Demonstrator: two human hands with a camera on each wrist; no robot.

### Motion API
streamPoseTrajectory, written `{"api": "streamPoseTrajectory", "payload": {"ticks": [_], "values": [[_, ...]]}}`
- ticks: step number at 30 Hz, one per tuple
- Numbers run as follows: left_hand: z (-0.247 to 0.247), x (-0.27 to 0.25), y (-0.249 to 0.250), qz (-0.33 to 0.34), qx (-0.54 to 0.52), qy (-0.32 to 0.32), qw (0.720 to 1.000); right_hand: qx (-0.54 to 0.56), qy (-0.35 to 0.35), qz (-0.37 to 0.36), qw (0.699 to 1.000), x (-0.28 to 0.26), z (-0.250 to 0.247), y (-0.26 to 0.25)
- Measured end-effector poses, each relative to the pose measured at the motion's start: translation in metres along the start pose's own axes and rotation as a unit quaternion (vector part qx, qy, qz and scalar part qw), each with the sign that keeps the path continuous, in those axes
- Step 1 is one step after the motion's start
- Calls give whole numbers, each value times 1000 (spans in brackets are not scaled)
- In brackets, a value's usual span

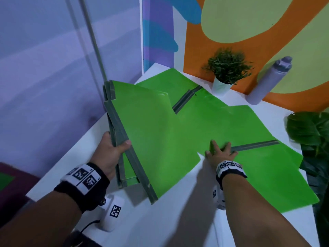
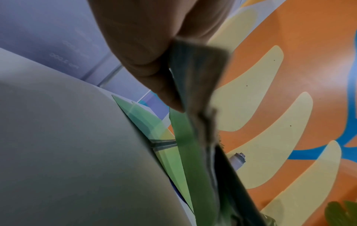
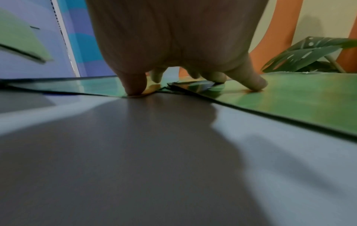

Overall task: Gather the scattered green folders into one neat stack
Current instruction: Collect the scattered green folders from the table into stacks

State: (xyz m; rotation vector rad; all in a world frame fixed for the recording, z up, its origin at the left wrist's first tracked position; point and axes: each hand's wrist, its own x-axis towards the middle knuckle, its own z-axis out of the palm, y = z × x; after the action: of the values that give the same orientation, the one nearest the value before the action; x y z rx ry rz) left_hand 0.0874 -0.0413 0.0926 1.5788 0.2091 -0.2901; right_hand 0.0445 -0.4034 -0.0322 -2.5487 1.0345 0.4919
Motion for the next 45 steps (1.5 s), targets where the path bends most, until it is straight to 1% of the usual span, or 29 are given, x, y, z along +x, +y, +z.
{"api": "streamPoseTrajectory", "payload": {"ticks": [3,6,10,17,21,23,25,27,29,31,33,34,36,37,38,39,41,42,43,45], "values": [[-3,0,-5,-2,-2,-3,1000,-32,-17,-17,999,-3,5,8],[-8,0,-10,-13,-7,-12,1000,-46,-28,-20,998,-26,6,15],[-13,-3,-13,-33,-7,-30,999,-51,-36,-38,997,-73,14,28],[-17,-25,-19,-69,28,-64,995,-85,-34,-86,992,-162,49,63],[-20,-43,-28,-96,57,-106,988,-86,-33,-91,992,-213,61,74],[-25,-51,-34,-126,81,-128,980,-63,-11,-81,995,-231,56,74],[-27,-54,-39,-151,90,-154,972,16,26,-78,997,-236,49,72],[-22,-64,-34,-175,87,-188,963,105,49,-74,991,-230,41,68],[-14,-80,-25,-165,98,-232,954,201,25,-47,978,-233,31,57],[-3,-93,-22,-139,117,-274,944,312,-16,-4,950,-234,22,51],[7,-103,-20,-131,131,-303,935,399,-62,59,913,-235,16,52],[9,-102,-24,-141,142,-306,931,442,-78,89,889,-236,15,55],[18,-101,-32,-142,175,-324,919,519,-76,129,842,-238,14,67],[22,-99,-36,-121,205,-334,912,543,-61,138,826,-238,15,74],[26,-96,-40,-95,250,-323,908,557,-42,146,817,-237,15,80],[29,-90,-45,-58,298,-294,906,560,-24,155,814,-236,13,85],[28,-77,-58,-21,361,-207,909,549,3,174,818,-236,10,94],[24,-70,-67,-19,397,-171,902,544,16,182,819,-236,8,98],[18,-63,-74,-9,442,-150,884,538,29,188,821,-236,6,102],[7,-53,-87,5,534,-136,834,520,51,202,829,-237,6,109]]}}
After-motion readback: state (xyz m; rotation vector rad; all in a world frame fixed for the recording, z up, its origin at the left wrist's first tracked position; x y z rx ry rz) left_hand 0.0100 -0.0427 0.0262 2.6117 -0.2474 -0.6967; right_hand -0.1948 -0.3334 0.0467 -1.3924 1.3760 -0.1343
